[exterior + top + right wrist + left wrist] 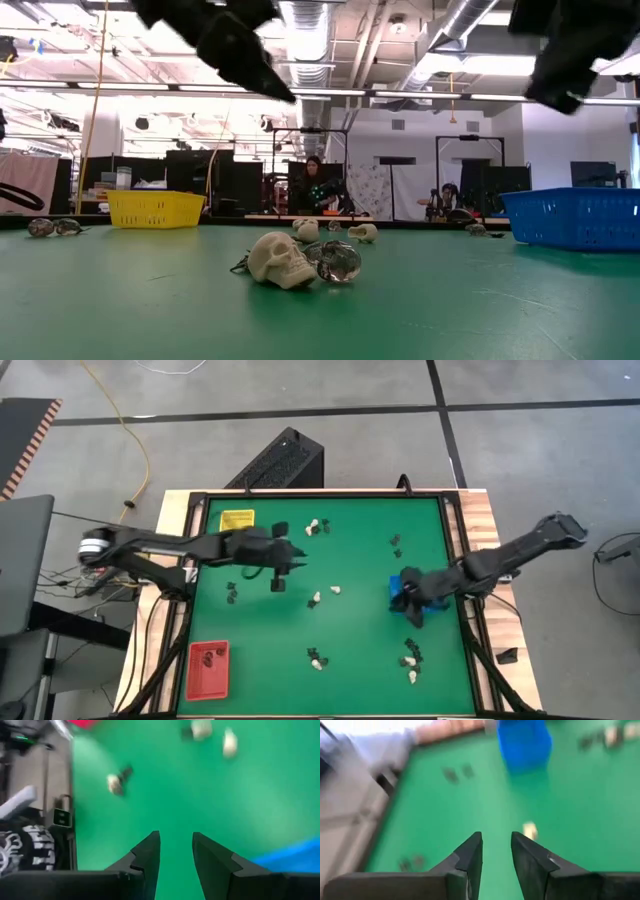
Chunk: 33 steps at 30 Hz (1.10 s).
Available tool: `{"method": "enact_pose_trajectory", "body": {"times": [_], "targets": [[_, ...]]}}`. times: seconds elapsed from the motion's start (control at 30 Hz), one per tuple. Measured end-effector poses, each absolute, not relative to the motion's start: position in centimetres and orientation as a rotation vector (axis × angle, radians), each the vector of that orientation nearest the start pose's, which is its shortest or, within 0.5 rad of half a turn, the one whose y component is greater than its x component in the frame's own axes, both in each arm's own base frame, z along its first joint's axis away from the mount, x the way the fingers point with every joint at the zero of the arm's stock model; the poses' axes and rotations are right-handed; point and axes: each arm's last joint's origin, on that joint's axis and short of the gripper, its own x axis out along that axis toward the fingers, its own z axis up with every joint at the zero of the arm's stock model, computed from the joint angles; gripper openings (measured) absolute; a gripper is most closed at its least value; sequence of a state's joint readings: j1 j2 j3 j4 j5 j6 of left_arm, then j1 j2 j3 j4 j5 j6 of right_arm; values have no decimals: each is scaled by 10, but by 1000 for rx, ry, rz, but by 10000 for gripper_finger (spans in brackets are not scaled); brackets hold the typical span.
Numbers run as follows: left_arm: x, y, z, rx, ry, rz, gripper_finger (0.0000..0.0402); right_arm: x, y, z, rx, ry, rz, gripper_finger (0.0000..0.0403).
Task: Sort Halloween decoration
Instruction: Put the white skull toy into the yellow bin
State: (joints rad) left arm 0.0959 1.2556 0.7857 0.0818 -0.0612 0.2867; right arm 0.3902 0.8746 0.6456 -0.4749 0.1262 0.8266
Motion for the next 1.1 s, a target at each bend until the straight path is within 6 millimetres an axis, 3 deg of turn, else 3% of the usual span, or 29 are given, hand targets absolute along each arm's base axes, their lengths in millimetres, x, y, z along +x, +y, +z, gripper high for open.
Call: {"method": "enact_pose_trajectory", "body": {"times": [0.2, 0.4, 0.6, 0.73, 1.0, 1.1], "targets": [[222, 24, 235, 370, 116, 142, 92, 191, 97, 242, 823, 1065, -219, 146], [193, 21, 213, 407, 70, 149, 92, 220, 134, 231, 964, 1275, -306, 146], [190, 20, 213, 424, 58, 126, 92, 230, 160, 207, 1051, 1463, -441, 146], [190, 19, 211, 421, 67, 58, 92, 228, 164, 193, 1029, 1561, -514, 151], [190, 18, 210, 418, 72, 43, 92, 221, 166, 192, 974, 1651, -488, 186], [190, 18, 211, 418, 68, 43, 92, 216, 169, 183, 928, 1670, -477, 198]]}}
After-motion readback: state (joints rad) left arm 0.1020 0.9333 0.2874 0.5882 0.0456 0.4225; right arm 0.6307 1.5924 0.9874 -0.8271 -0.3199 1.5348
